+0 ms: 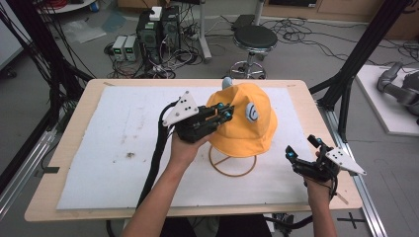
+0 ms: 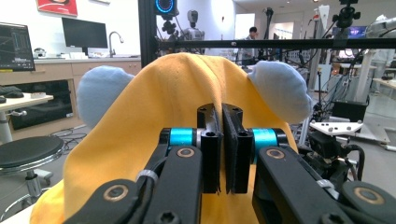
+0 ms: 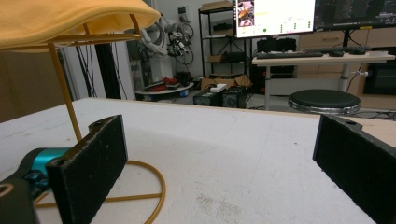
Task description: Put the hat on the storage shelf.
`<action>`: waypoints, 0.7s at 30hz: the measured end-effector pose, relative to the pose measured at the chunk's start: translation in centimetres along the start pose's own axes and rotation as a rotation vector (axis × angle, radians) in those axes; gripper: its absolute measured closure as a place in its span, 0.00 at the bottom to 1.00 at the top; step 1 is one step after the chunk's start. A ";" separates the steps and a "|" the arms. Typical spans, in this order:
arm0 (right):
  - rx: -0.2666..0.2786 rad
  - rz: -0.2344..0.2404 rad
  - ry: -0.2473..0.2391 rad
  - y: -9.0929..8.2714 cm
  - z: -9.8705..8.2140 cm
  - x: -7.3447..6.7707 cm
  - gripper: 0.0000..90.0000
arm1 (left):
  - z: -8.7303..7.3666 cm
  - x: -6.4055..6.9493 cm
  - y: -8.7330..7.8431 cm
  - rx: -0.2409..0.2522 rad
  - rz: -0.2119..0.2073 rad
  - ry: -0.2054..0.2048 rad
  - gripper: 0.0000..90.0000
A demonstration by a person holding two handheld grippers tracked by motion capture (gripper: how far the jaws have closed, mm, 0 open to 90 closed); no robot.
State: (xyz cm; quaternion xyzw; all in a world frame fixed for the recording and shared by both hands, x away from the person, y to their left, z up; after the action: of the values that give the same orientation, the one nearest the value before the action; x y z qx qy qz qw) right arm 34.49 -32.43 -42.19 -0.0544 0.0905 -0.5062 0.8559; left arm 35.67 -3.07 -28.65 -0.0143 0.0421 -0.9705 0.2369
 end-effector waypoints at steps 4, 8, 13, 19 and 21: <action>-0.001 -0.001 0.001 0.0 0.0 0.0 0.03 | 0.1 0.0 -0.2 0.015 -0.001 -0.006 0.88; -0.001 -0.001 0.000 0.0 0.0 0.0 0.03 | 0.3 -0.3 -0.7 0.034 0.016 -0.012 0.72; -0.003 -0.001 -0.001 0.0 0.0 0.0 0.03 | 0.3 -1.1 -1.5 0.049 0.078 -0.021 0.52; 0.000 0.004 -0.003 0.0 0.0 -0.1 0.03 | 0.7 -2.2 -2.9 0.092 0.116 -0.057 0.30; -0.002 0.010 0.002 0.0 0.0 -0.1 0.03 | 0.9 -2.5 -3.6 0.104 0.121 -0.058 0.27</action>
State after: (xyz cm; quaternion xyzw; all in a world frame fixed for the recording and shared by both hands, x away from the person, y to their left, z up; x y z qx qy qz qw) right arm 34.45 -32.32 -42.23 -0.0542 0.0919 -0.5021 0.8582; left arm 36.26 1.16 -27.49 -0.0275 -0.0143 -0.9545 0.2966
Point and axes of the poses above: each handheld gripper's, and its own axes: y roughly forward along the jaws, z roughly out of its top, x roughly to its right, the point moved 7 cm from there along y, roughly forward along the jaws, and after that the axes turned 10 degrees about -x, right-handed, at the moved point
